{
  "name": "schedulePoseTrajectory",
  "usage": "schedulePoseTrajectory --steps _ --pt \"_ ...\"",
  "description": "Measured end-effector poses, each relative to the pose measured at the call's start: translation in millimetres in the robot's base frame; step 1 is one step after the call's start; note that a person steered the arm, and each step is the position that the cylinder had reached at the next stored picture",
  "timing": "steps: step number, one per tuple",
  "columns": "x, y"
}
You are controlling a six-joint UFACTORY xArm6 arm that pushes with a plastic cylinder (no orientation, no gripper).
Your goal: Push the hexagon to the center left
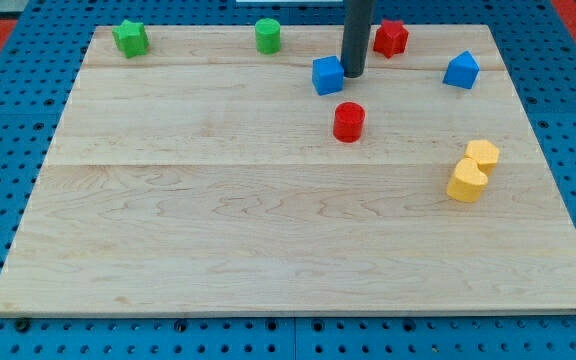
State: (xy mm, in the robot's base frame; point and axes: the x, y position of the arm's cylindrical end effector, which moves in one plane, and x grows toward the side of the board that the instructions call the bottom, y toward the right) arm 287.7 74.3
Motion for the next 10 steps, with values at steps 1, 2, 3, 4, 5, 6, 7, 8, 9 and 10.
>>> schedulePoseTrajectory --steps 1,2,3,4,5,6,7,8,9,10 --pt "32 11" --pt "83 40" --pt "85 143" --pt "116 229" --pt "152 193" --pt "152 130" --pt "165 131" --pt "188 97" --pt "187 30" --pt "197 44"
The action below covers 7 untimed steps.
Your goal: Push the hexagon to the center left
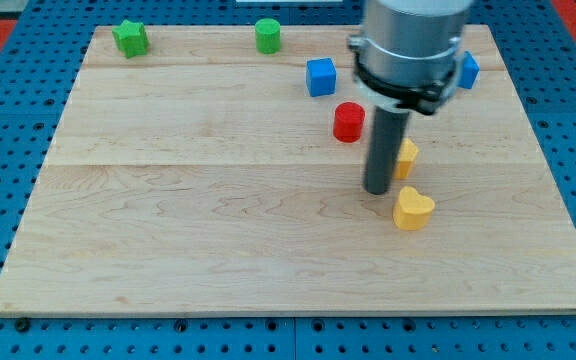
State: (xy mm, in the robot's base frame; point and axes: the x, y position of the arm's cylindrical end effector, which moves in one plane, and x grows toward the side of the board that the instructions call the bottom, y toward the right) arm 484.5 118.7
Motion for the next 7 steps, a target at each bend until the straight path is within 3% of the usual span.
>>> schedulePoseTrajectory --steps 1,2,4,5,6,7 --pt "-11 65" --pt "-42 19" --pt "-62 -194" --pt "-57 -181" --pt "-80 -149" --pt "-105 -170"
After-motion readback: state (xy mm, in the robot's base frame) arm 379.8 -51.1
